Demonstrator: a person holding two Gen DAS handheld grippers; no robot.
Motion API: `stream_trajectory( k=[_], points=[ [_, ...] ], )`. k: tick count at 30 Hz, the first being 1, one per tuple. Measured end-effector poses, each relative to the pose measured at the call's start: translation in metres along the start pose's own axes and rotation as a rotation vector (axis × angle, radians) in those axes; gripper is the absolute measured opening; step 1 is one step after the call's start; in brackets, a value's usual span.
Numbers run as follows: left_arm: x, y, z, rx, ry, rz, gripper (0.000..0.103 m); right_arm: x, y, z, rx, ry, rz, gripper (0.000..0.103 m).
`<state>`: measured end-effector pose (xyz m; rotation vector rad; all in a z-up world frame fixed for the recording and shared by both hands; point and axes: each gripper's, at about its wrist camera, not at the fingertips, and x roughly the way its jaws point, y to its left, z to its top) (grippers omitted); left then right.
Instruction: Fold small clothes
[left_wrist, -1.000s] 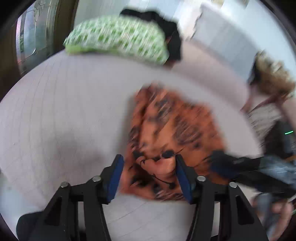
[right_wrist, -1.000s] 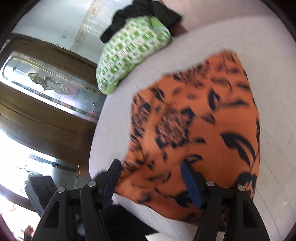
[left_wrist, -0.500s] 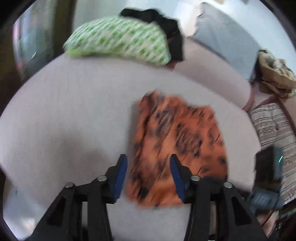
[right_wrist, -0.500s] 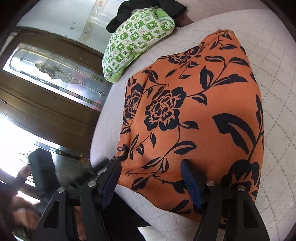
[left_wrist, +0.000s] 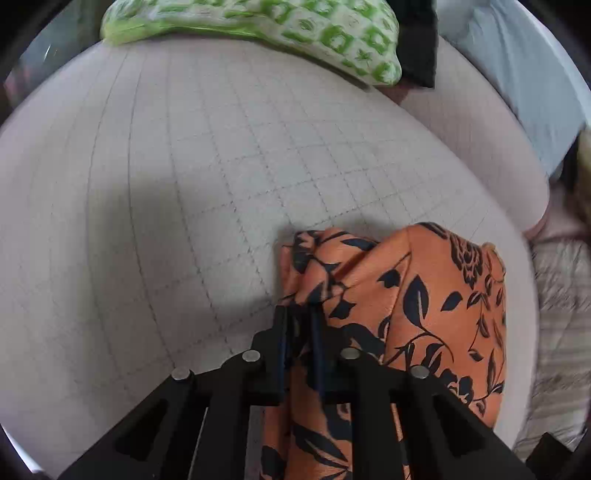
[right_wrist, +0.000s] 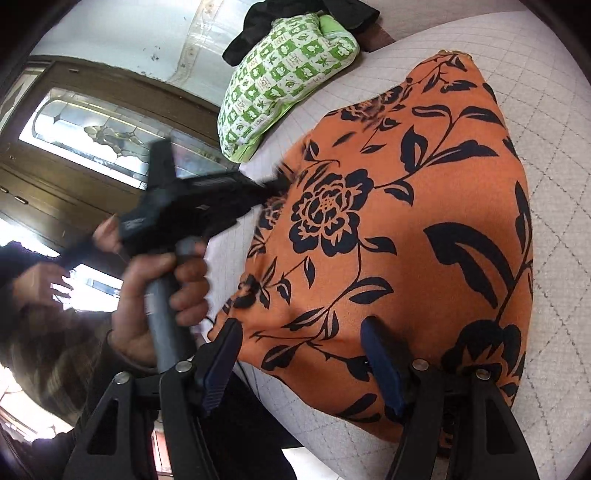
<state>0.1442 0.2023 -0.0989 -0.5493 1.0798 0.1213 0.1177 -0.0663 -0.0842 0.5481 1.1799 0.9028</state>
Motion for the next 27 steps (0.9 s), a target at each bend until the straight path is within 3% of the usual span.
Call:
stream_trajectory(
  k=[6, 9, 12, 14, 16, 17, 20, 22, 24, 27],
  points=[
    [-0.058, -0.009, -0.012, 0.068, -0.113, 0.011, 0.018, -0.003, 0.000, 0.001, 0.014, 0.005, 0.006, 0.070],
    [-0.093, -0.025, -0.036, 0.150, -0.168, -0.013, 0.028, -0.012, 0.001, 0.004, 0.039, 0.001, 0.030, 0.070],
    [-0.111, -0.045, -0.067, 0.242, -0.194, -0.041, 0.039, -0.041, -0.004, 0.004, 0.072, -0.058, 0.063, 0.070],
    [-0.098, -0.057, -0.086, 0.295, -0.159, -0.025, 0.040, -0.063, -0.012, 0.006, 0.092, -0.117, 0.052, 0.072],
    [-0.069, -0.060, -0.094, 0.310, -0.103, 0.039, 0.040, -0.086, -0.036, 0.009, 0.161, -0.186, 0.022, 0.074],
    [-0.055, -0.057, -0.098, 0.313, -0.076, 0.075, 0.040, -0.090, -0.046, 0.009, 0.202, -0.196, 0.011, 0.074],
    [-0.047, -0.058, -0.105, 0.362, -0.115, 0.126, 0.040, -0.080, -0.083, 0.008, 0.324, -0.145, 0.005, 0.075],
    [-0.049, -0.057, -0.104, 0.365, -0.116, 0.125, 0.040, -0.063, -0.088, 0.009, 0.334, -0.078, 0.022, 0.064],
    [-0.048, -0.054, -0.105, 0.356, -0.116, 0.112, 0.040, -0.052, -0.081, 0.008, 0.298, -0.052, 0.000, 0.062],
    [-0.050, -0.051, -0.111, 0.369, -0.125, 0.115, 0.039, -0.042, -0.080, 0.003, 0.262, -0.017, -0.100, 0.036]
  ],
)
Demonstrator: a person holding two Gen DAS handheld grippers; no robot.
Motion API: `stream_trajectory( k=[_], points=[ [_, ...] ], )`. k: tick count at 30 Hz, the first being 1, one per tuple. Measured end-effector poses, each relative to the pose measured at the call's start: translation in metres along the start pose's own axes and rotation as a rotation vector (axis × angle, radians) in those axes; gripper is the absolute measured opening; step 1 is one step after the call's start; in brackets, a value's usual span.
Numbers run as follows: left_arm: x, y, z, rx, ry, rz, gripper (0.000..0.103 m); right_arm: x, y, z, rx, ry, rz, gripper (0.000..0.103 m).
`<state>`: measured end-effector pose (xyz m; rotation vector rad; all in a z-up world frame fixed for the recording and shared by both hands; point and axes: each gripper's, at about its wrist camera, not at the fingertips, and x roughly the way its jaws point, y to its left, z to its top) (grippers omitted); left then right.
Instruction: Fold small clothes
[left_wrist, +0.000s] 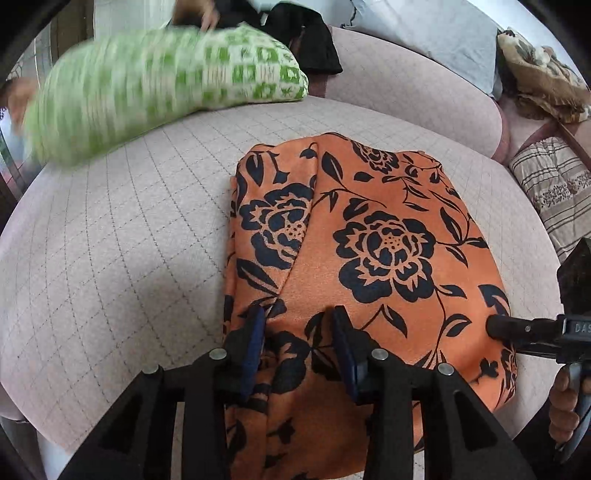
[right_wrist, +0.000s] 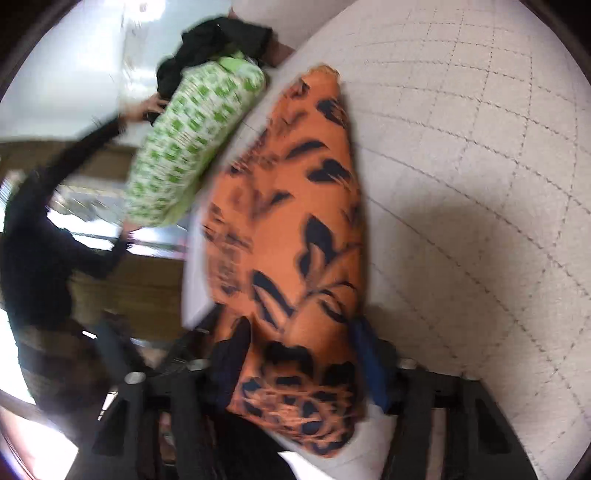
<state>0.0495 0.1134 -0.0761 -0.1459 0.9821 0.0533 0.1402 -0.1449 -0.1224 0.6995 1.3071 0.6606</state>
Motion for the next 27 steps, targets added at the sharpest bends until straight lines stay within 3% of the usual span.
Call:
stream_trajectory(
  k=[3, 5, 6, 8, 9, 11, 14, 16, 19, 21, 22, 23, 24, 25, 27],
  points=[
    [0.000, 0.000, 0.002, 0.006, -0.006, 0.013, 0.039, -0.004, 0.014, -0.002, -0.069, -0.009, -0.071, 0.030],
    [0.000, 0.004, 0.003, -0.011, -0.006, -0.004, 0.039, -0.010, 0.027, 0.003, -0.095, -0.028, -0.034, 0.032],
    [0.000, 0.005, 0.003, -0.015, -0.006, -0.012, 0.039, -0.014, 0.025, 0.006, -0.086, -0.035, -0.010, 0.038],
    [0.002, 0.003, 0.004, -0.009, -0.011, -0.012, 0.039, -0.024, 0.014, 0.015, -0.029, -0.090, 0.002, 0.066],
    [0.003, 0.001, 0.004, -0.005, -0.012, -0.009, 0.039, -0.029, 0.005, 0.023, 0.021, -0.137, 0.004, 0.085],
    [0.004, 0.000, 0.004, -0.008, -0.015, -0.009, 0.039, -0.027, -0.009, 0.038, 0.085, -0.166, 0.038, 0.087],
    [0.002, 0.001, 0.003, -0.011, -0.018, -0.017, 0.039, -0.001, -0.013, 0.063, 0.124, -0.113, 0.066, 0.078],
    [0.002, 0.003, 0.002, -0.018, -0.019, -0.018, 0.039, 0.019, 0.002, 0.069, 0.062, -0.058, 0.035, 0.032],
    [-0.001, 0.002, 0.001, -0.023, -0.024, -0.030, 0.039, 0.013, 0.041, 0.058, -0.095, -0.112, -0.095, 0.026],
    [0.000, 0.001, 0.001, -0.017, -0.025, -0.027, 0.039, 0.019, 0.040, 0.054, -0.113, -0.105, -0.167, 0.026],
    [0.000, 0.000, 0.001, -0.013, -0.027, -0.025, 0.039, 0.025, 0.030, 0.053, -0.080, -0.083, -0.154, 0.031],
    [-0.001, 0.002, 0.000, -0.016, -0.027, -0.028, 0.039, 0.018, 0.022, 0.054, -0.026, -0.097, -0.087, 0.033],
    [-0.001, 0.003, 0.000, -0.021, -0.028, -0.034, 0.039, 0.013, 0.020, 0.055, 0.010, -0.100, -0.059, 0.046],
    [-0.001, 0.004, 0.000, -0.021, -0.029, -0.036, 0.039, 0.008, 0.020, 0.057, 0.039, -0.107, -0.040, 0.076],
    [-0.002, 0.003, 0.000, -0.018, -0.031, -0.032, 0.039, -0.002, 0.025, 0.061, 0.038, -0.162, 0.002, 0.090]
  ],
)
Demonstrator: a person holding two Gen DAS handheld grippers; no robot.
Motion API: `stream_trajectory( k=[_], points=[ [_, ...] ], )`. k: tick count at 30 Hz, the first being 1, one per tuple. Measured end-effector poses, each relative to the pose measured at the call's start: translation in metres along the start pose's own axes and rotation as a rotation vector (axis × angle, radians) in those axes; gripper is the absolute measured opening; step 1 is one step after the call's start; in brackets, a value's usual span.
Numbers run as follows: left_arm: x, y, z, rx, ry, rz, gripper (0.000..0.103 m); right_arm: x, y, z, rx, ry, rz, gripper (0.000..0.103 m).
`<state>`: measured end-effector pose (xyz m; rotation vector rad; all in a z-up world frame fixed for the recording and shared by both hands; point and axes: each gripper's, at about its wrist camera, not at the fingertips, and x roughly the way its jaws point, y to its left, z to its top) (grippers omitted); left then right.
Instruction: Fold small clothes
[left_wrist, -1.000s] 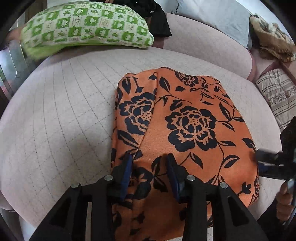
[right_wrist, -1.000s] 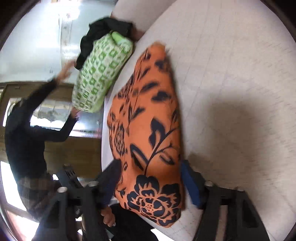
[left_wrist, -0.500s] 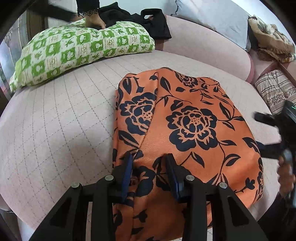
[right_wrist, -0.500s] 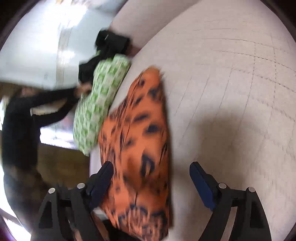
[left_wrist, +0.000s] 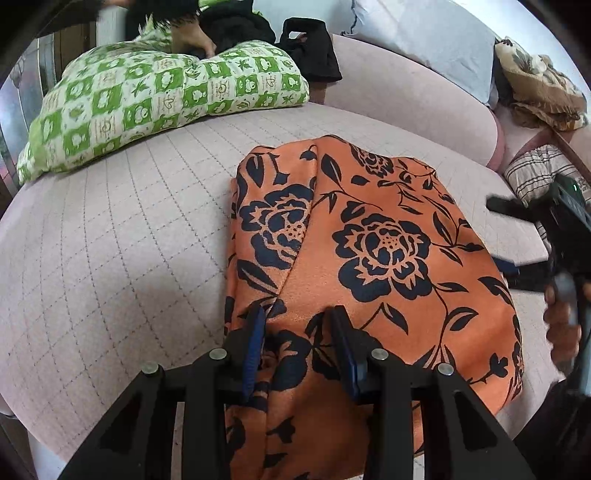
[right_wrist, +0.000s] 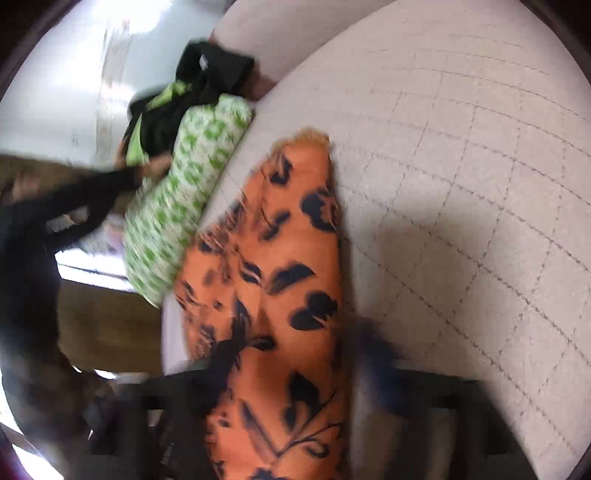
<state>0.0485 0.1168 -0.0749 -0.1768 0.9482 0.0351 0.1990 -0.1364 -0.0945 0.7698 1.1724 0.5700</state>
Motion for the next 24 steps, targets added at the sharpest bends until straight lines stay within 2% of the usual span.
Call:
stream_trajectory(
  k=[2, 3, 4, 5, 7, 8, 9, 10, 11, 12, 13, 16, 19, 21, 23, 24],
  points=[
    [0.001, 0.000, 0.000, -0.002, 0.001, 0.001, 0.039, 0.009, 0.003, 0.011, 0.003, 0.011, -0.011, 0.090],
    [0.001, 0.001, 0.000, -0.005, 0.003, -0.002, 0.039, 0.018, -0.003, 0.014, 0.026, 0.060, 0.001, 0.082],
    [0.000, 0.002, 0.002, -0.011, 0.008, -0.015, 0.039, 0.032, -0.004, 0.014, 0.001, 0.135, -0.052, 0.032],
    [-0.002, 0.004, 0.004, -0.019, 0.012, -0.026, 0.039, 0.036, -0.001, 0.013, -0.039, 0.140, -0.112, 0.031],
    [-0.014, 0.015, 0.011, -0.068, 0.007, -0.091, 0.039, 0.030, 0.009, 0.011, -0.092, 0.109, -0.130, 0.033],
    [-0.025, 0.023, 0.015, -0.102, -0.013, -0.140, 0.040, 0.023, 0.018, 0.009, -0.133, 0.082, -0.153, 0.037],
    [-0.031, 0.030, 0.018, -0.117, -0.029, -0.159, 0.042, 0.012, 0.024, 0.006, -0.170, 0.052, -0.205, 0.058],
    [-0.036, 0.037, 0.023, -0.128, -0.040, -0.169, 0.044, 0.001, 0.029, 0.004, -0.192, 0.008, -0.265, 0.074],
    [-0.036, 0.043, 0.025, -0.137, -0.043, -0.175, 0.044, -0.017, 0.035, -0.001, -0.211, -0.065, -0.316, 0.074],
    [-0.034, 0.050, 0.031, -0.151, -0.034, -0.187, 0.044, -0.034, 0.043, -0.009, -0.243, -0.127, -0.308, 0.074],
    [-0.028, 0.056, 0.036, -0.166, -0.013, -0.199, 0.044, -0.044, 0.052, -0.018, -0.281, -0.120, -0.260, 0.074],
    [0.003, 0.069, 0.055, -0.213, 0.060, -0.241, 0.044, -0.045, 0.084, -0.056, -0.399, 0.030, -0.125, 0.074],
    [0.025, 0.066, 0.076, -0.197, 0.098, -0.233, 0.044, -0.031, 0.105, -0.100, -0.529, 0.132, -0.114, 0.074],
    [0.043, 0.064, 0.090, -0.206, 0.124, -0.252, 0.044, -0.010, 0.108, -0.111, -0.554, 0.178, -0.132, 0.073],
    [0.064, 0.073, 0.094, -0.242, 0.173, -0.242, 0.019, 0.005, 0.104, -0.117, -0.562, 0.192, -0.178, 0.074],
    [0.077, 0.085, 0.092, -0.297, 0.194, -0.225, 0.011, 0.006, 0.102, -0.120, -0.564, 0.198, -0.178, 0.074]
  ],
)
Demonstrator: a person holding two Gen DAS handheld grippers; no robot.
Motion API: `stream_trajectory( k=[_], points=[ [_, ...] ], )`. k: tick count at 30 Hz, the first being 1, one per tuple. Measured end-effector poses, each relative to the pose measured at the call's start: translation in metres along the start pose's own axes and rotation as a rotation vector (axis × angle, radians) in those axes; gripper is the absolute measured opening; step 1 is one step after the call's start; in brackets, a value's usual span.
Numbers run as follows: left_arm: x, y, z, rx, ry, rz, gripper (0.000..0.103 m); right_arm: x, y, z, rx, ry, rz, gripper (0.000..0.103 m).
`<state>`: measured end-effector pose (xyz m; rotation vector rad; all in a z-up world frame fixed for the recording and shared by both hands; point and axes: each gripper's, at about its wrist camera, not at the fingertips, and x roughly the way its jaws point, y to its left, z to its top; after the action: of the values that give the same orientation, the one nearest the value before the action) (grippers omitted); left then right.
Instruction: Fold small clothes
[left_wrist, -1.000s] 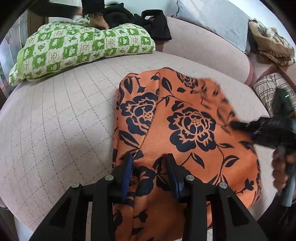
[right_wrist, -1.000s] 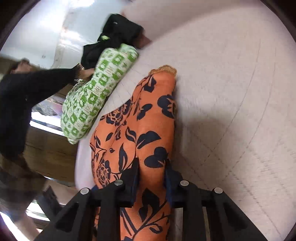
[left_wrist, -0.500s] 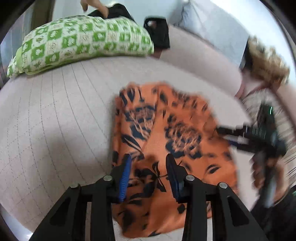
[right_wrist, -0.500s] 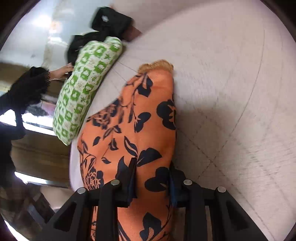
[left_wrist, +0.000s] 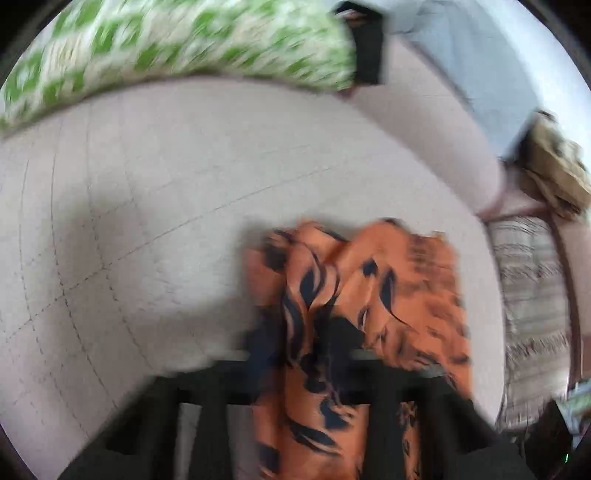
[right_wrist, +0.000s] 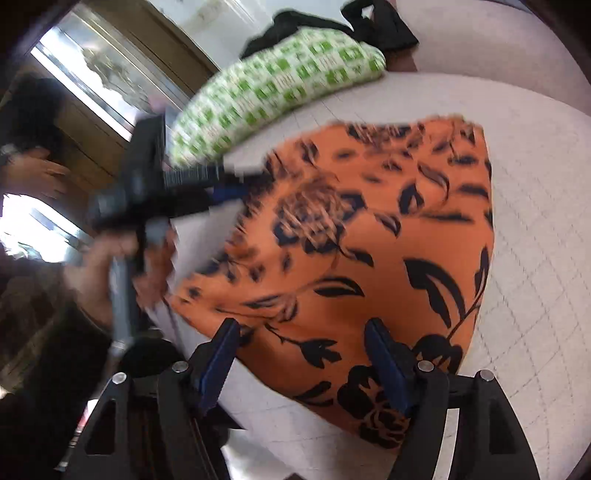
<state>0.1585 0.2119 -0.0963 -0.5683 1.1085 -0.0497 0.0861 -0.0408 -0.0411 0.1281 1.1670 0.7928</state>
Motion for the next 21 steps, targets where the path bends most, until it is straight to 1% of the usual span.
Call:
stream_trajectory(
  k=[2, 3, 5, 6, 7, 8, 9, 10, 11, 12, 13, 15, 17, 18, 19, 20, 21],
  points=[
    [0.006, 0.026, 0.002, -0.149, 0.008, -0.114, 0.012, 0.001, -0.002, 0.000, 0.008, -0.003, 0.016, 0.074],
    [0.006, 0.028, 0.000, -0.157, 0.003, -0.131, 0.012, 0.002, -0.001, 0.004, 0.016, 0.002, 0.020, 0.074],
    [-0.001, 0.021, -0.005, -0.117, -0.017, -0.111, 0.013, -0.003, -0.003, -0.001, 0.011, 0.013, 0.019, 0.073],
    [-0.008, 0.017, -0.008, -0.102, -0.034, -0.100, 0.016, -0.007, -0.007, -0.005, 0.015, 0.015, 0.021, 0.073],
    [-0.017, 0.013, -0.011, -0.089, -0.052, -0.097, 0.020, 0.001, -0.007, 0.002, 0.024, 0.017, 0.024, 0.073],
    [-0.027, 0.010, -0.017, -0.072, -0.065, -0.113, 0.025, 0.003, -0.008, 0.004, 0.035, 0.014, 0.031, 0.073],
    [-0.039, 0.008, -0.025, -0.059, -0.072, -0.144, 0.040, 0.001, -0.010, 0.003, 0.051, 0.007, 0.045, 0.073],
    [-0.047, 0.006, -0.032, -0.052, -0.078, -0.159, 0.055, 0.007, -0.011, 0.009, 0.065, 0.003, 0.058, 0.075],
    [-0.058, 0.004, -0.043, -0.045, -0.087, -0.168, 0.060, 0.008, -0.015, 0.010, 0.077, -0.002, 0.073, 0.075],
    [-0.066, 0.001, -0.054, -0.028, -0.092, -0.184, 0.063, 0.007, -0.017, 0.009, 0.086, -0.008, 0.083, 0.075],
    [-0.073, -0.003, -0.065, -0.003, -0.087, -0.208, 0.063, 0.007, -0.018, 0.008, 0.093, -0.010, 0.089, 0.075],
    [-0.074, -0.007, -0.083, 0.021, -0.067, -0.222, 0.063, 0.001, -0.022, 0.006, 0.106, -0.014, 0.104, 0.075],
    [-0.063, -0.007, -0.098, 0.038, -0.024, -0.194, 0.063, 0.001, -0.024, 0.008, 0.113, -0.013, 0.112, 0.075],
    [-0.052, -0.001, -0.106, 0.030, 0.005, -0.157, 0.060, 0.000, -0.026, 0.008, 0.122, -0.012, 0.118, 0.075],
    [-0.042, 0.006, -0.111, 0.009, 0.042, -0.137, 0.032, 0.000, -0.027, 0.009, 0.130, -0.012, 0.124, 0.075],
    [-0.032, 0.023, -0.116, -0.081, 0.062, -0.223, 0.031, 0.001, -0.026, 0.008, 0.130, -0.011, 0.126, 0.075],
    [-0.033, 0.030, -0.118, -0.122, 0.054, -0.258, 0.027, 0.003, -0.025, 0.009, 0.127, -0.009, 0.134, 0.075]
  ],
)
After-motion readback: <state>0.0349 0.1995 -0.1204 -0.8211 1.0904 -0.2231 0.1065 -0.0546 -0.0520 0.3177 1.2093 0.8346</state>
